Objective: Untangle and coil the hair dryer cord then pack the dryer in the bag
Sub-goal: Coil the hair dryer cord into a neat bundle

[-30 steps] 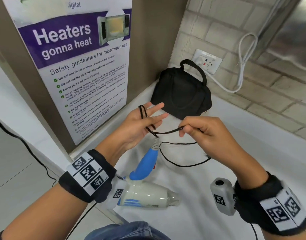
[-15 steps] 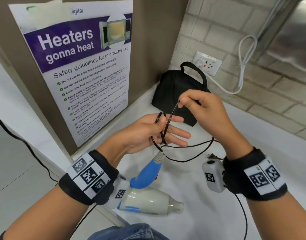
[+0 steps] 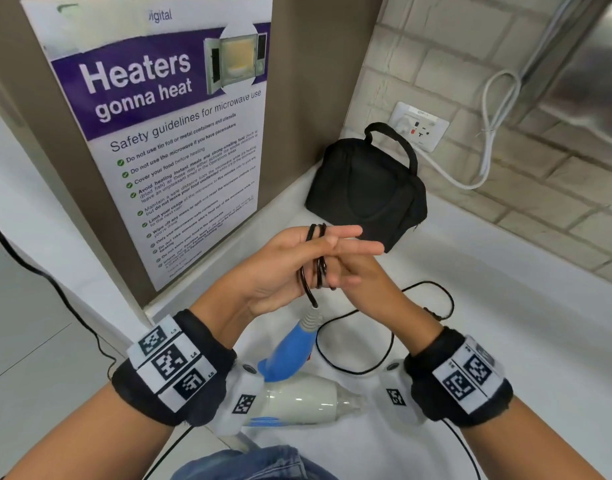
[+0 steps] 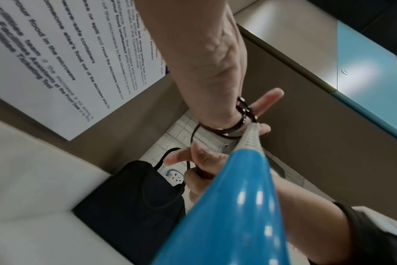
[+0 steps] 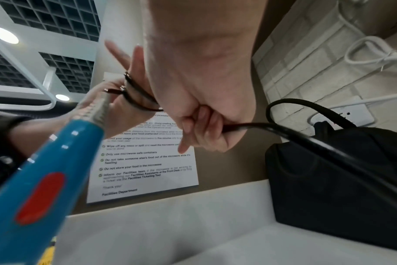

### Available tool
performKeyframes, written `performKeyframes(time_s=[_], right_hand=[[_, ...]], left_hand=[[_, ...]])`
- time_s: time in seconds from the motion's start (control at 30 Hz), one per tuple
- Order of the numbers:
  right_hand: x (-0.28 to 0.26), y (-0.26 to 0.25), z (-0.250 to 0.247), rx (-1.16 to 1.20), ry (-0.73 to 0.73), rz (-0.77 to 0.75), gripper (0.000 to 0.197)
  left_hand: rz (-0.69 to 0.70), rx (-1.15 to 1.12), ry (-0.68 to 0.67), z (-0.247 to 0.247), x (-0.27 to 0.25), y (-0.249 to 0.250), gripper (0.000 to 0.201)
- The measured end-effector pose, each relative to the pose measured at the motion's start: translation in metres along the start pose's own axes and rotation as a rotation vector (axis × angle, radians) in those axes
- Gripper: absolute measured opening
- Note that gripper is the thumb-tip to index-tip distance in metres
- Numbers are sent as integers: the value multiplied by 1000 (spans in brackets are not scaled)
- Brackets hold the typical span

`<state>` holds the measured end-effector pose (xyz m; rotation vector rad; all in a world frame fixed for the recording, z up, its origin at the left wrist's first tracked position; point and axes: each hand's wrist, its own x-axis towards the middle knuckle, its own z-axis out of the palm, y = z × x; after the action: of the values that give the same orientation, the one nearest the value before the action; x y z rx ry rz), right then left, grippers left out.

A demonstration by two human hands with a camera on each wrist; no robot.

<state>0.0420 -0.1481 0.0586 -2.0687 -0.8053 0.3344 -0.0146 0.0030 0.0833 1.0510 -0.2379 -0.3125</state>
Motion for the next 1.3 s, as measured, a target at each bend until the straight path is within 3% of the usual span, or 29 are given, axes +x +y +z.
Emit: performKeyframes(time_s=[0.07,0.17,0.3,0.43,0.5,0.57,0.63,0.7,0.77,0.83,1.0,1.17,1.3], right_hand=[[-3,6,5,19,-20,109,22],[-10,5,-3,216,-54,214,34],[-14,-2,-12,471,-133,171,39],[-9,-2,-9,593,-117,157,40],[-8,-8,-8,573,-129,154,39],[-8,-11,-4,521,-135,150,7],[-9,-13,2,523,-102,165,35],[-9,-16,6,525,-95,183,27],[-10,-20,7,440,-105,217,14],[-13,-23,7,224,-83,243,17],[-33,-20,11,-384,-83,126,27],[-52,-26,6,-595,-8,52,23],[-55,-36,0,-654,65,-1,18]], left_hand=[[8,6,49,3,1,0,32],[8,8,90,3,1,2,34],[-8,41,84,3,5,1,38],[1,-1,79,5,8,-2,36],[4,-4,75,6,10,-4,36],[0,7,61,5,11,-5,37],[-12,14,55,6,11,-4,36],[-5,-3,67,5,12,-3,34],[15,-31,99,4,13,-2,36],[52,-73,136,5,14,-2,38],[135,-219,182,-1,16,2,43],[128,-185,295,-8,21,-3,45],[81,-51,295,-8,23,-7,46]])
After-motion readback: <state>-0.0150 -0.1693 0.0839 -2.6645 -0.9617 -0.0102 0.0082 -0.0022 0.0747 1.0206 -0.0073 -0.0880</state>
